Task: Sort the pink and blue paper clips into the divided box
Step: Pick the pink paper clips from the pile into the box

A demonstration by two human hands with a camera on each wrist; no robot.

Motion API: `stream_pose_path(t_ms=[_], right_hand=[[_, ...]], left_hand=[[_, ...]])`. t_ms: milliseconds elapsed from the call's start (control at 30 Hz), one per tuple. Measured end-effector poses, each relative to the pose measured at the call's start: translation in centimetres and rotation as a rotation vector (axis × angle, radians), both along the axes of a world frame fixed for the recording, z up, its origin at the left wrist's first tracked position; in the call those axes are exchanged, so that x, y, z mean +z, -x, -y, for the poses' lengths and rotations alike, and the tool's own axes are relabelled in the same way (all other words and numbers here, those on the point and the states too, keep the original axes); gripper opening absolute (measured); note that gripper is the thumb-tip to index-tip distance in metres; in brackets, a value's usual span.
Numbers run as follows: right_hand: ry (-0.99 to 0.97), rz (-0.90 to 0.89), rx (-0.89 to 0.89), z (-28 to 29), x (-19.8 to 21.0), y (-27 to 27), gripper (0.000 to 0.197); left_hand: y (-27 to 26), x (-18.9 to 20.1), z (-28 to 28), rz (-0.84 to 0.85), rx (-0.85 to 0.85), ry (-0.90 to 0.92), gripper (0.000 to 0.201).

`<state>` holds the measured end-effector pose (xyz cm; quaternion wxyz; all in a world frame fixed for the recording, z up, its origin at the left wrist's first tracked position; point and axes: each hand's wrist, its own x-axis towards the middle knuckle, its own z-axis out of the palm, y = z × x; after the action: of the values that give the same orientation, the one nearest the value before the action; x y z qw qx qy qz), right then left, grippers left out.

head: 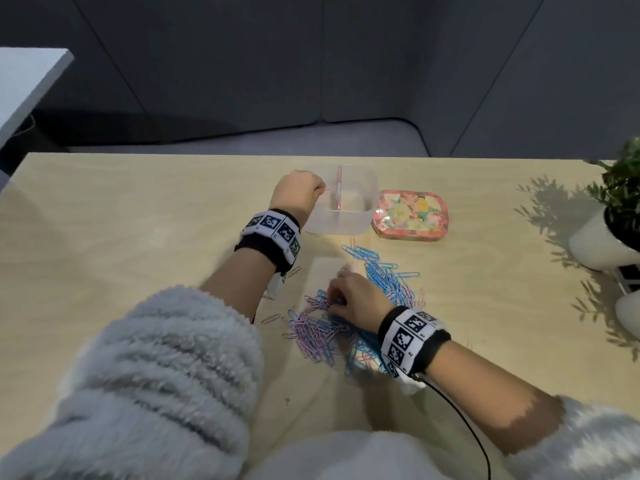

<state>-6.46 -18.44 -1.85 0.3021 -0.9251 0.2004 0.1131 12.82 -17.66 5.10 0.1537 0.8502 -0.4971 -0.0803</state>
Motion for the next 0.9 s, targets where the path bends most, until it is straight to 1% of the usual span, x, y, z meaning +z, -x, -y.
stream_pose_path(t_ms=[67, 100, 167, 200, 233, 267, 300, 367, 433, 500, 600, 700, 767, 833, 900], right_hand=[[-0.013, 0.019, -0.058, 0.3, 0.0, 0.3, 0.015], [-0.013, 0.036, -0.103, 0.5, 0.0, 0.3, 0.016], [0.004, 0.092, -0.225, 1.4, -0.1, -0.1, 0.018], [0.033, 0.115, -0.279, 2.0, -0.1, -0.5, 0.022], [0.071, 0.122, -0.309, 2.6, -0.1, -0.9, 0.026], [0.113, 0.107, -0.31, 3.2, -0.2, -1.2, 0.031], [0.162, 0.079, -0.289, 3.8, -0.4, -1.6, 0.034], [0.25, 0.02, -0.254, 4.4, -0.9, -1.9, 0.033], [0.286, -0.003, -0.291, 4.9, -1.2, -1.5, 0.029], [0.277, -0.02, -0.348, 5.4, -1.2, -0.6, 0.023], [0.249, -0.033, -0.41, 6.0, -0.8, 0.5, 0.017], [0.228, 0.054, -0.415, 6.2, -0.6, -0.4, 0.021], [0.184, 0.09, -0.387, 5.9, -0.5, -1.7, 0.021], [0.178, 0.067, -0.329, 5.5, -0.4, -2.8, 0.019], [0.203, 0.037, -0.291, 5.2, -0.5, -3.5, 0.022]], left_hand=[[0.2, -0.5, 0.1, 0.022, -0.03, -0.061, 0.028], [0.4, -0.7, -0.2, 0.02, -0.043, -0.044, 0.032], [1.0, -1.1, -1.5, 0.001, -0.062, 0.086, 0.046], [1.4, -1.3, -2.5, 0.01, -0.058, 0.157, 0.048], [1.9, -1.8, -3.5, 0.018, -0.043, 0.197, 0.045], [2.4, -2.3, -4.4, 0.025, -0.03, 0.202, 0.036], [2.8, -3.0, -5.3, 0.022, -0.016, 0.175, 0.029], [3.4, -4.6, -7.1, -0.016, 0.025, 0.058, 0.022], [3.7, -6.5, -8.3, -0.074, 0.075, -0.094, 0.023], [3.8, -7.6, -9.0, -0.131, 0.118, -0.19, 0.024], [3.9, -8.3, -9.1, -0.172, 0.114, -0.195, 0.017], [3.9, -8.3, -8.5, -0.192, 0.077, -0.221, 0.014], [4.0, -8.0, -8.0, -0.202, 0.046, -0.232, 0.012], [4.2, -7.8, -7.6, -0.231, 0.004, -0.228, 0.01], [4.5, -7.5, -7.2, -0.334, -0.018, -0.199, 0.01]])
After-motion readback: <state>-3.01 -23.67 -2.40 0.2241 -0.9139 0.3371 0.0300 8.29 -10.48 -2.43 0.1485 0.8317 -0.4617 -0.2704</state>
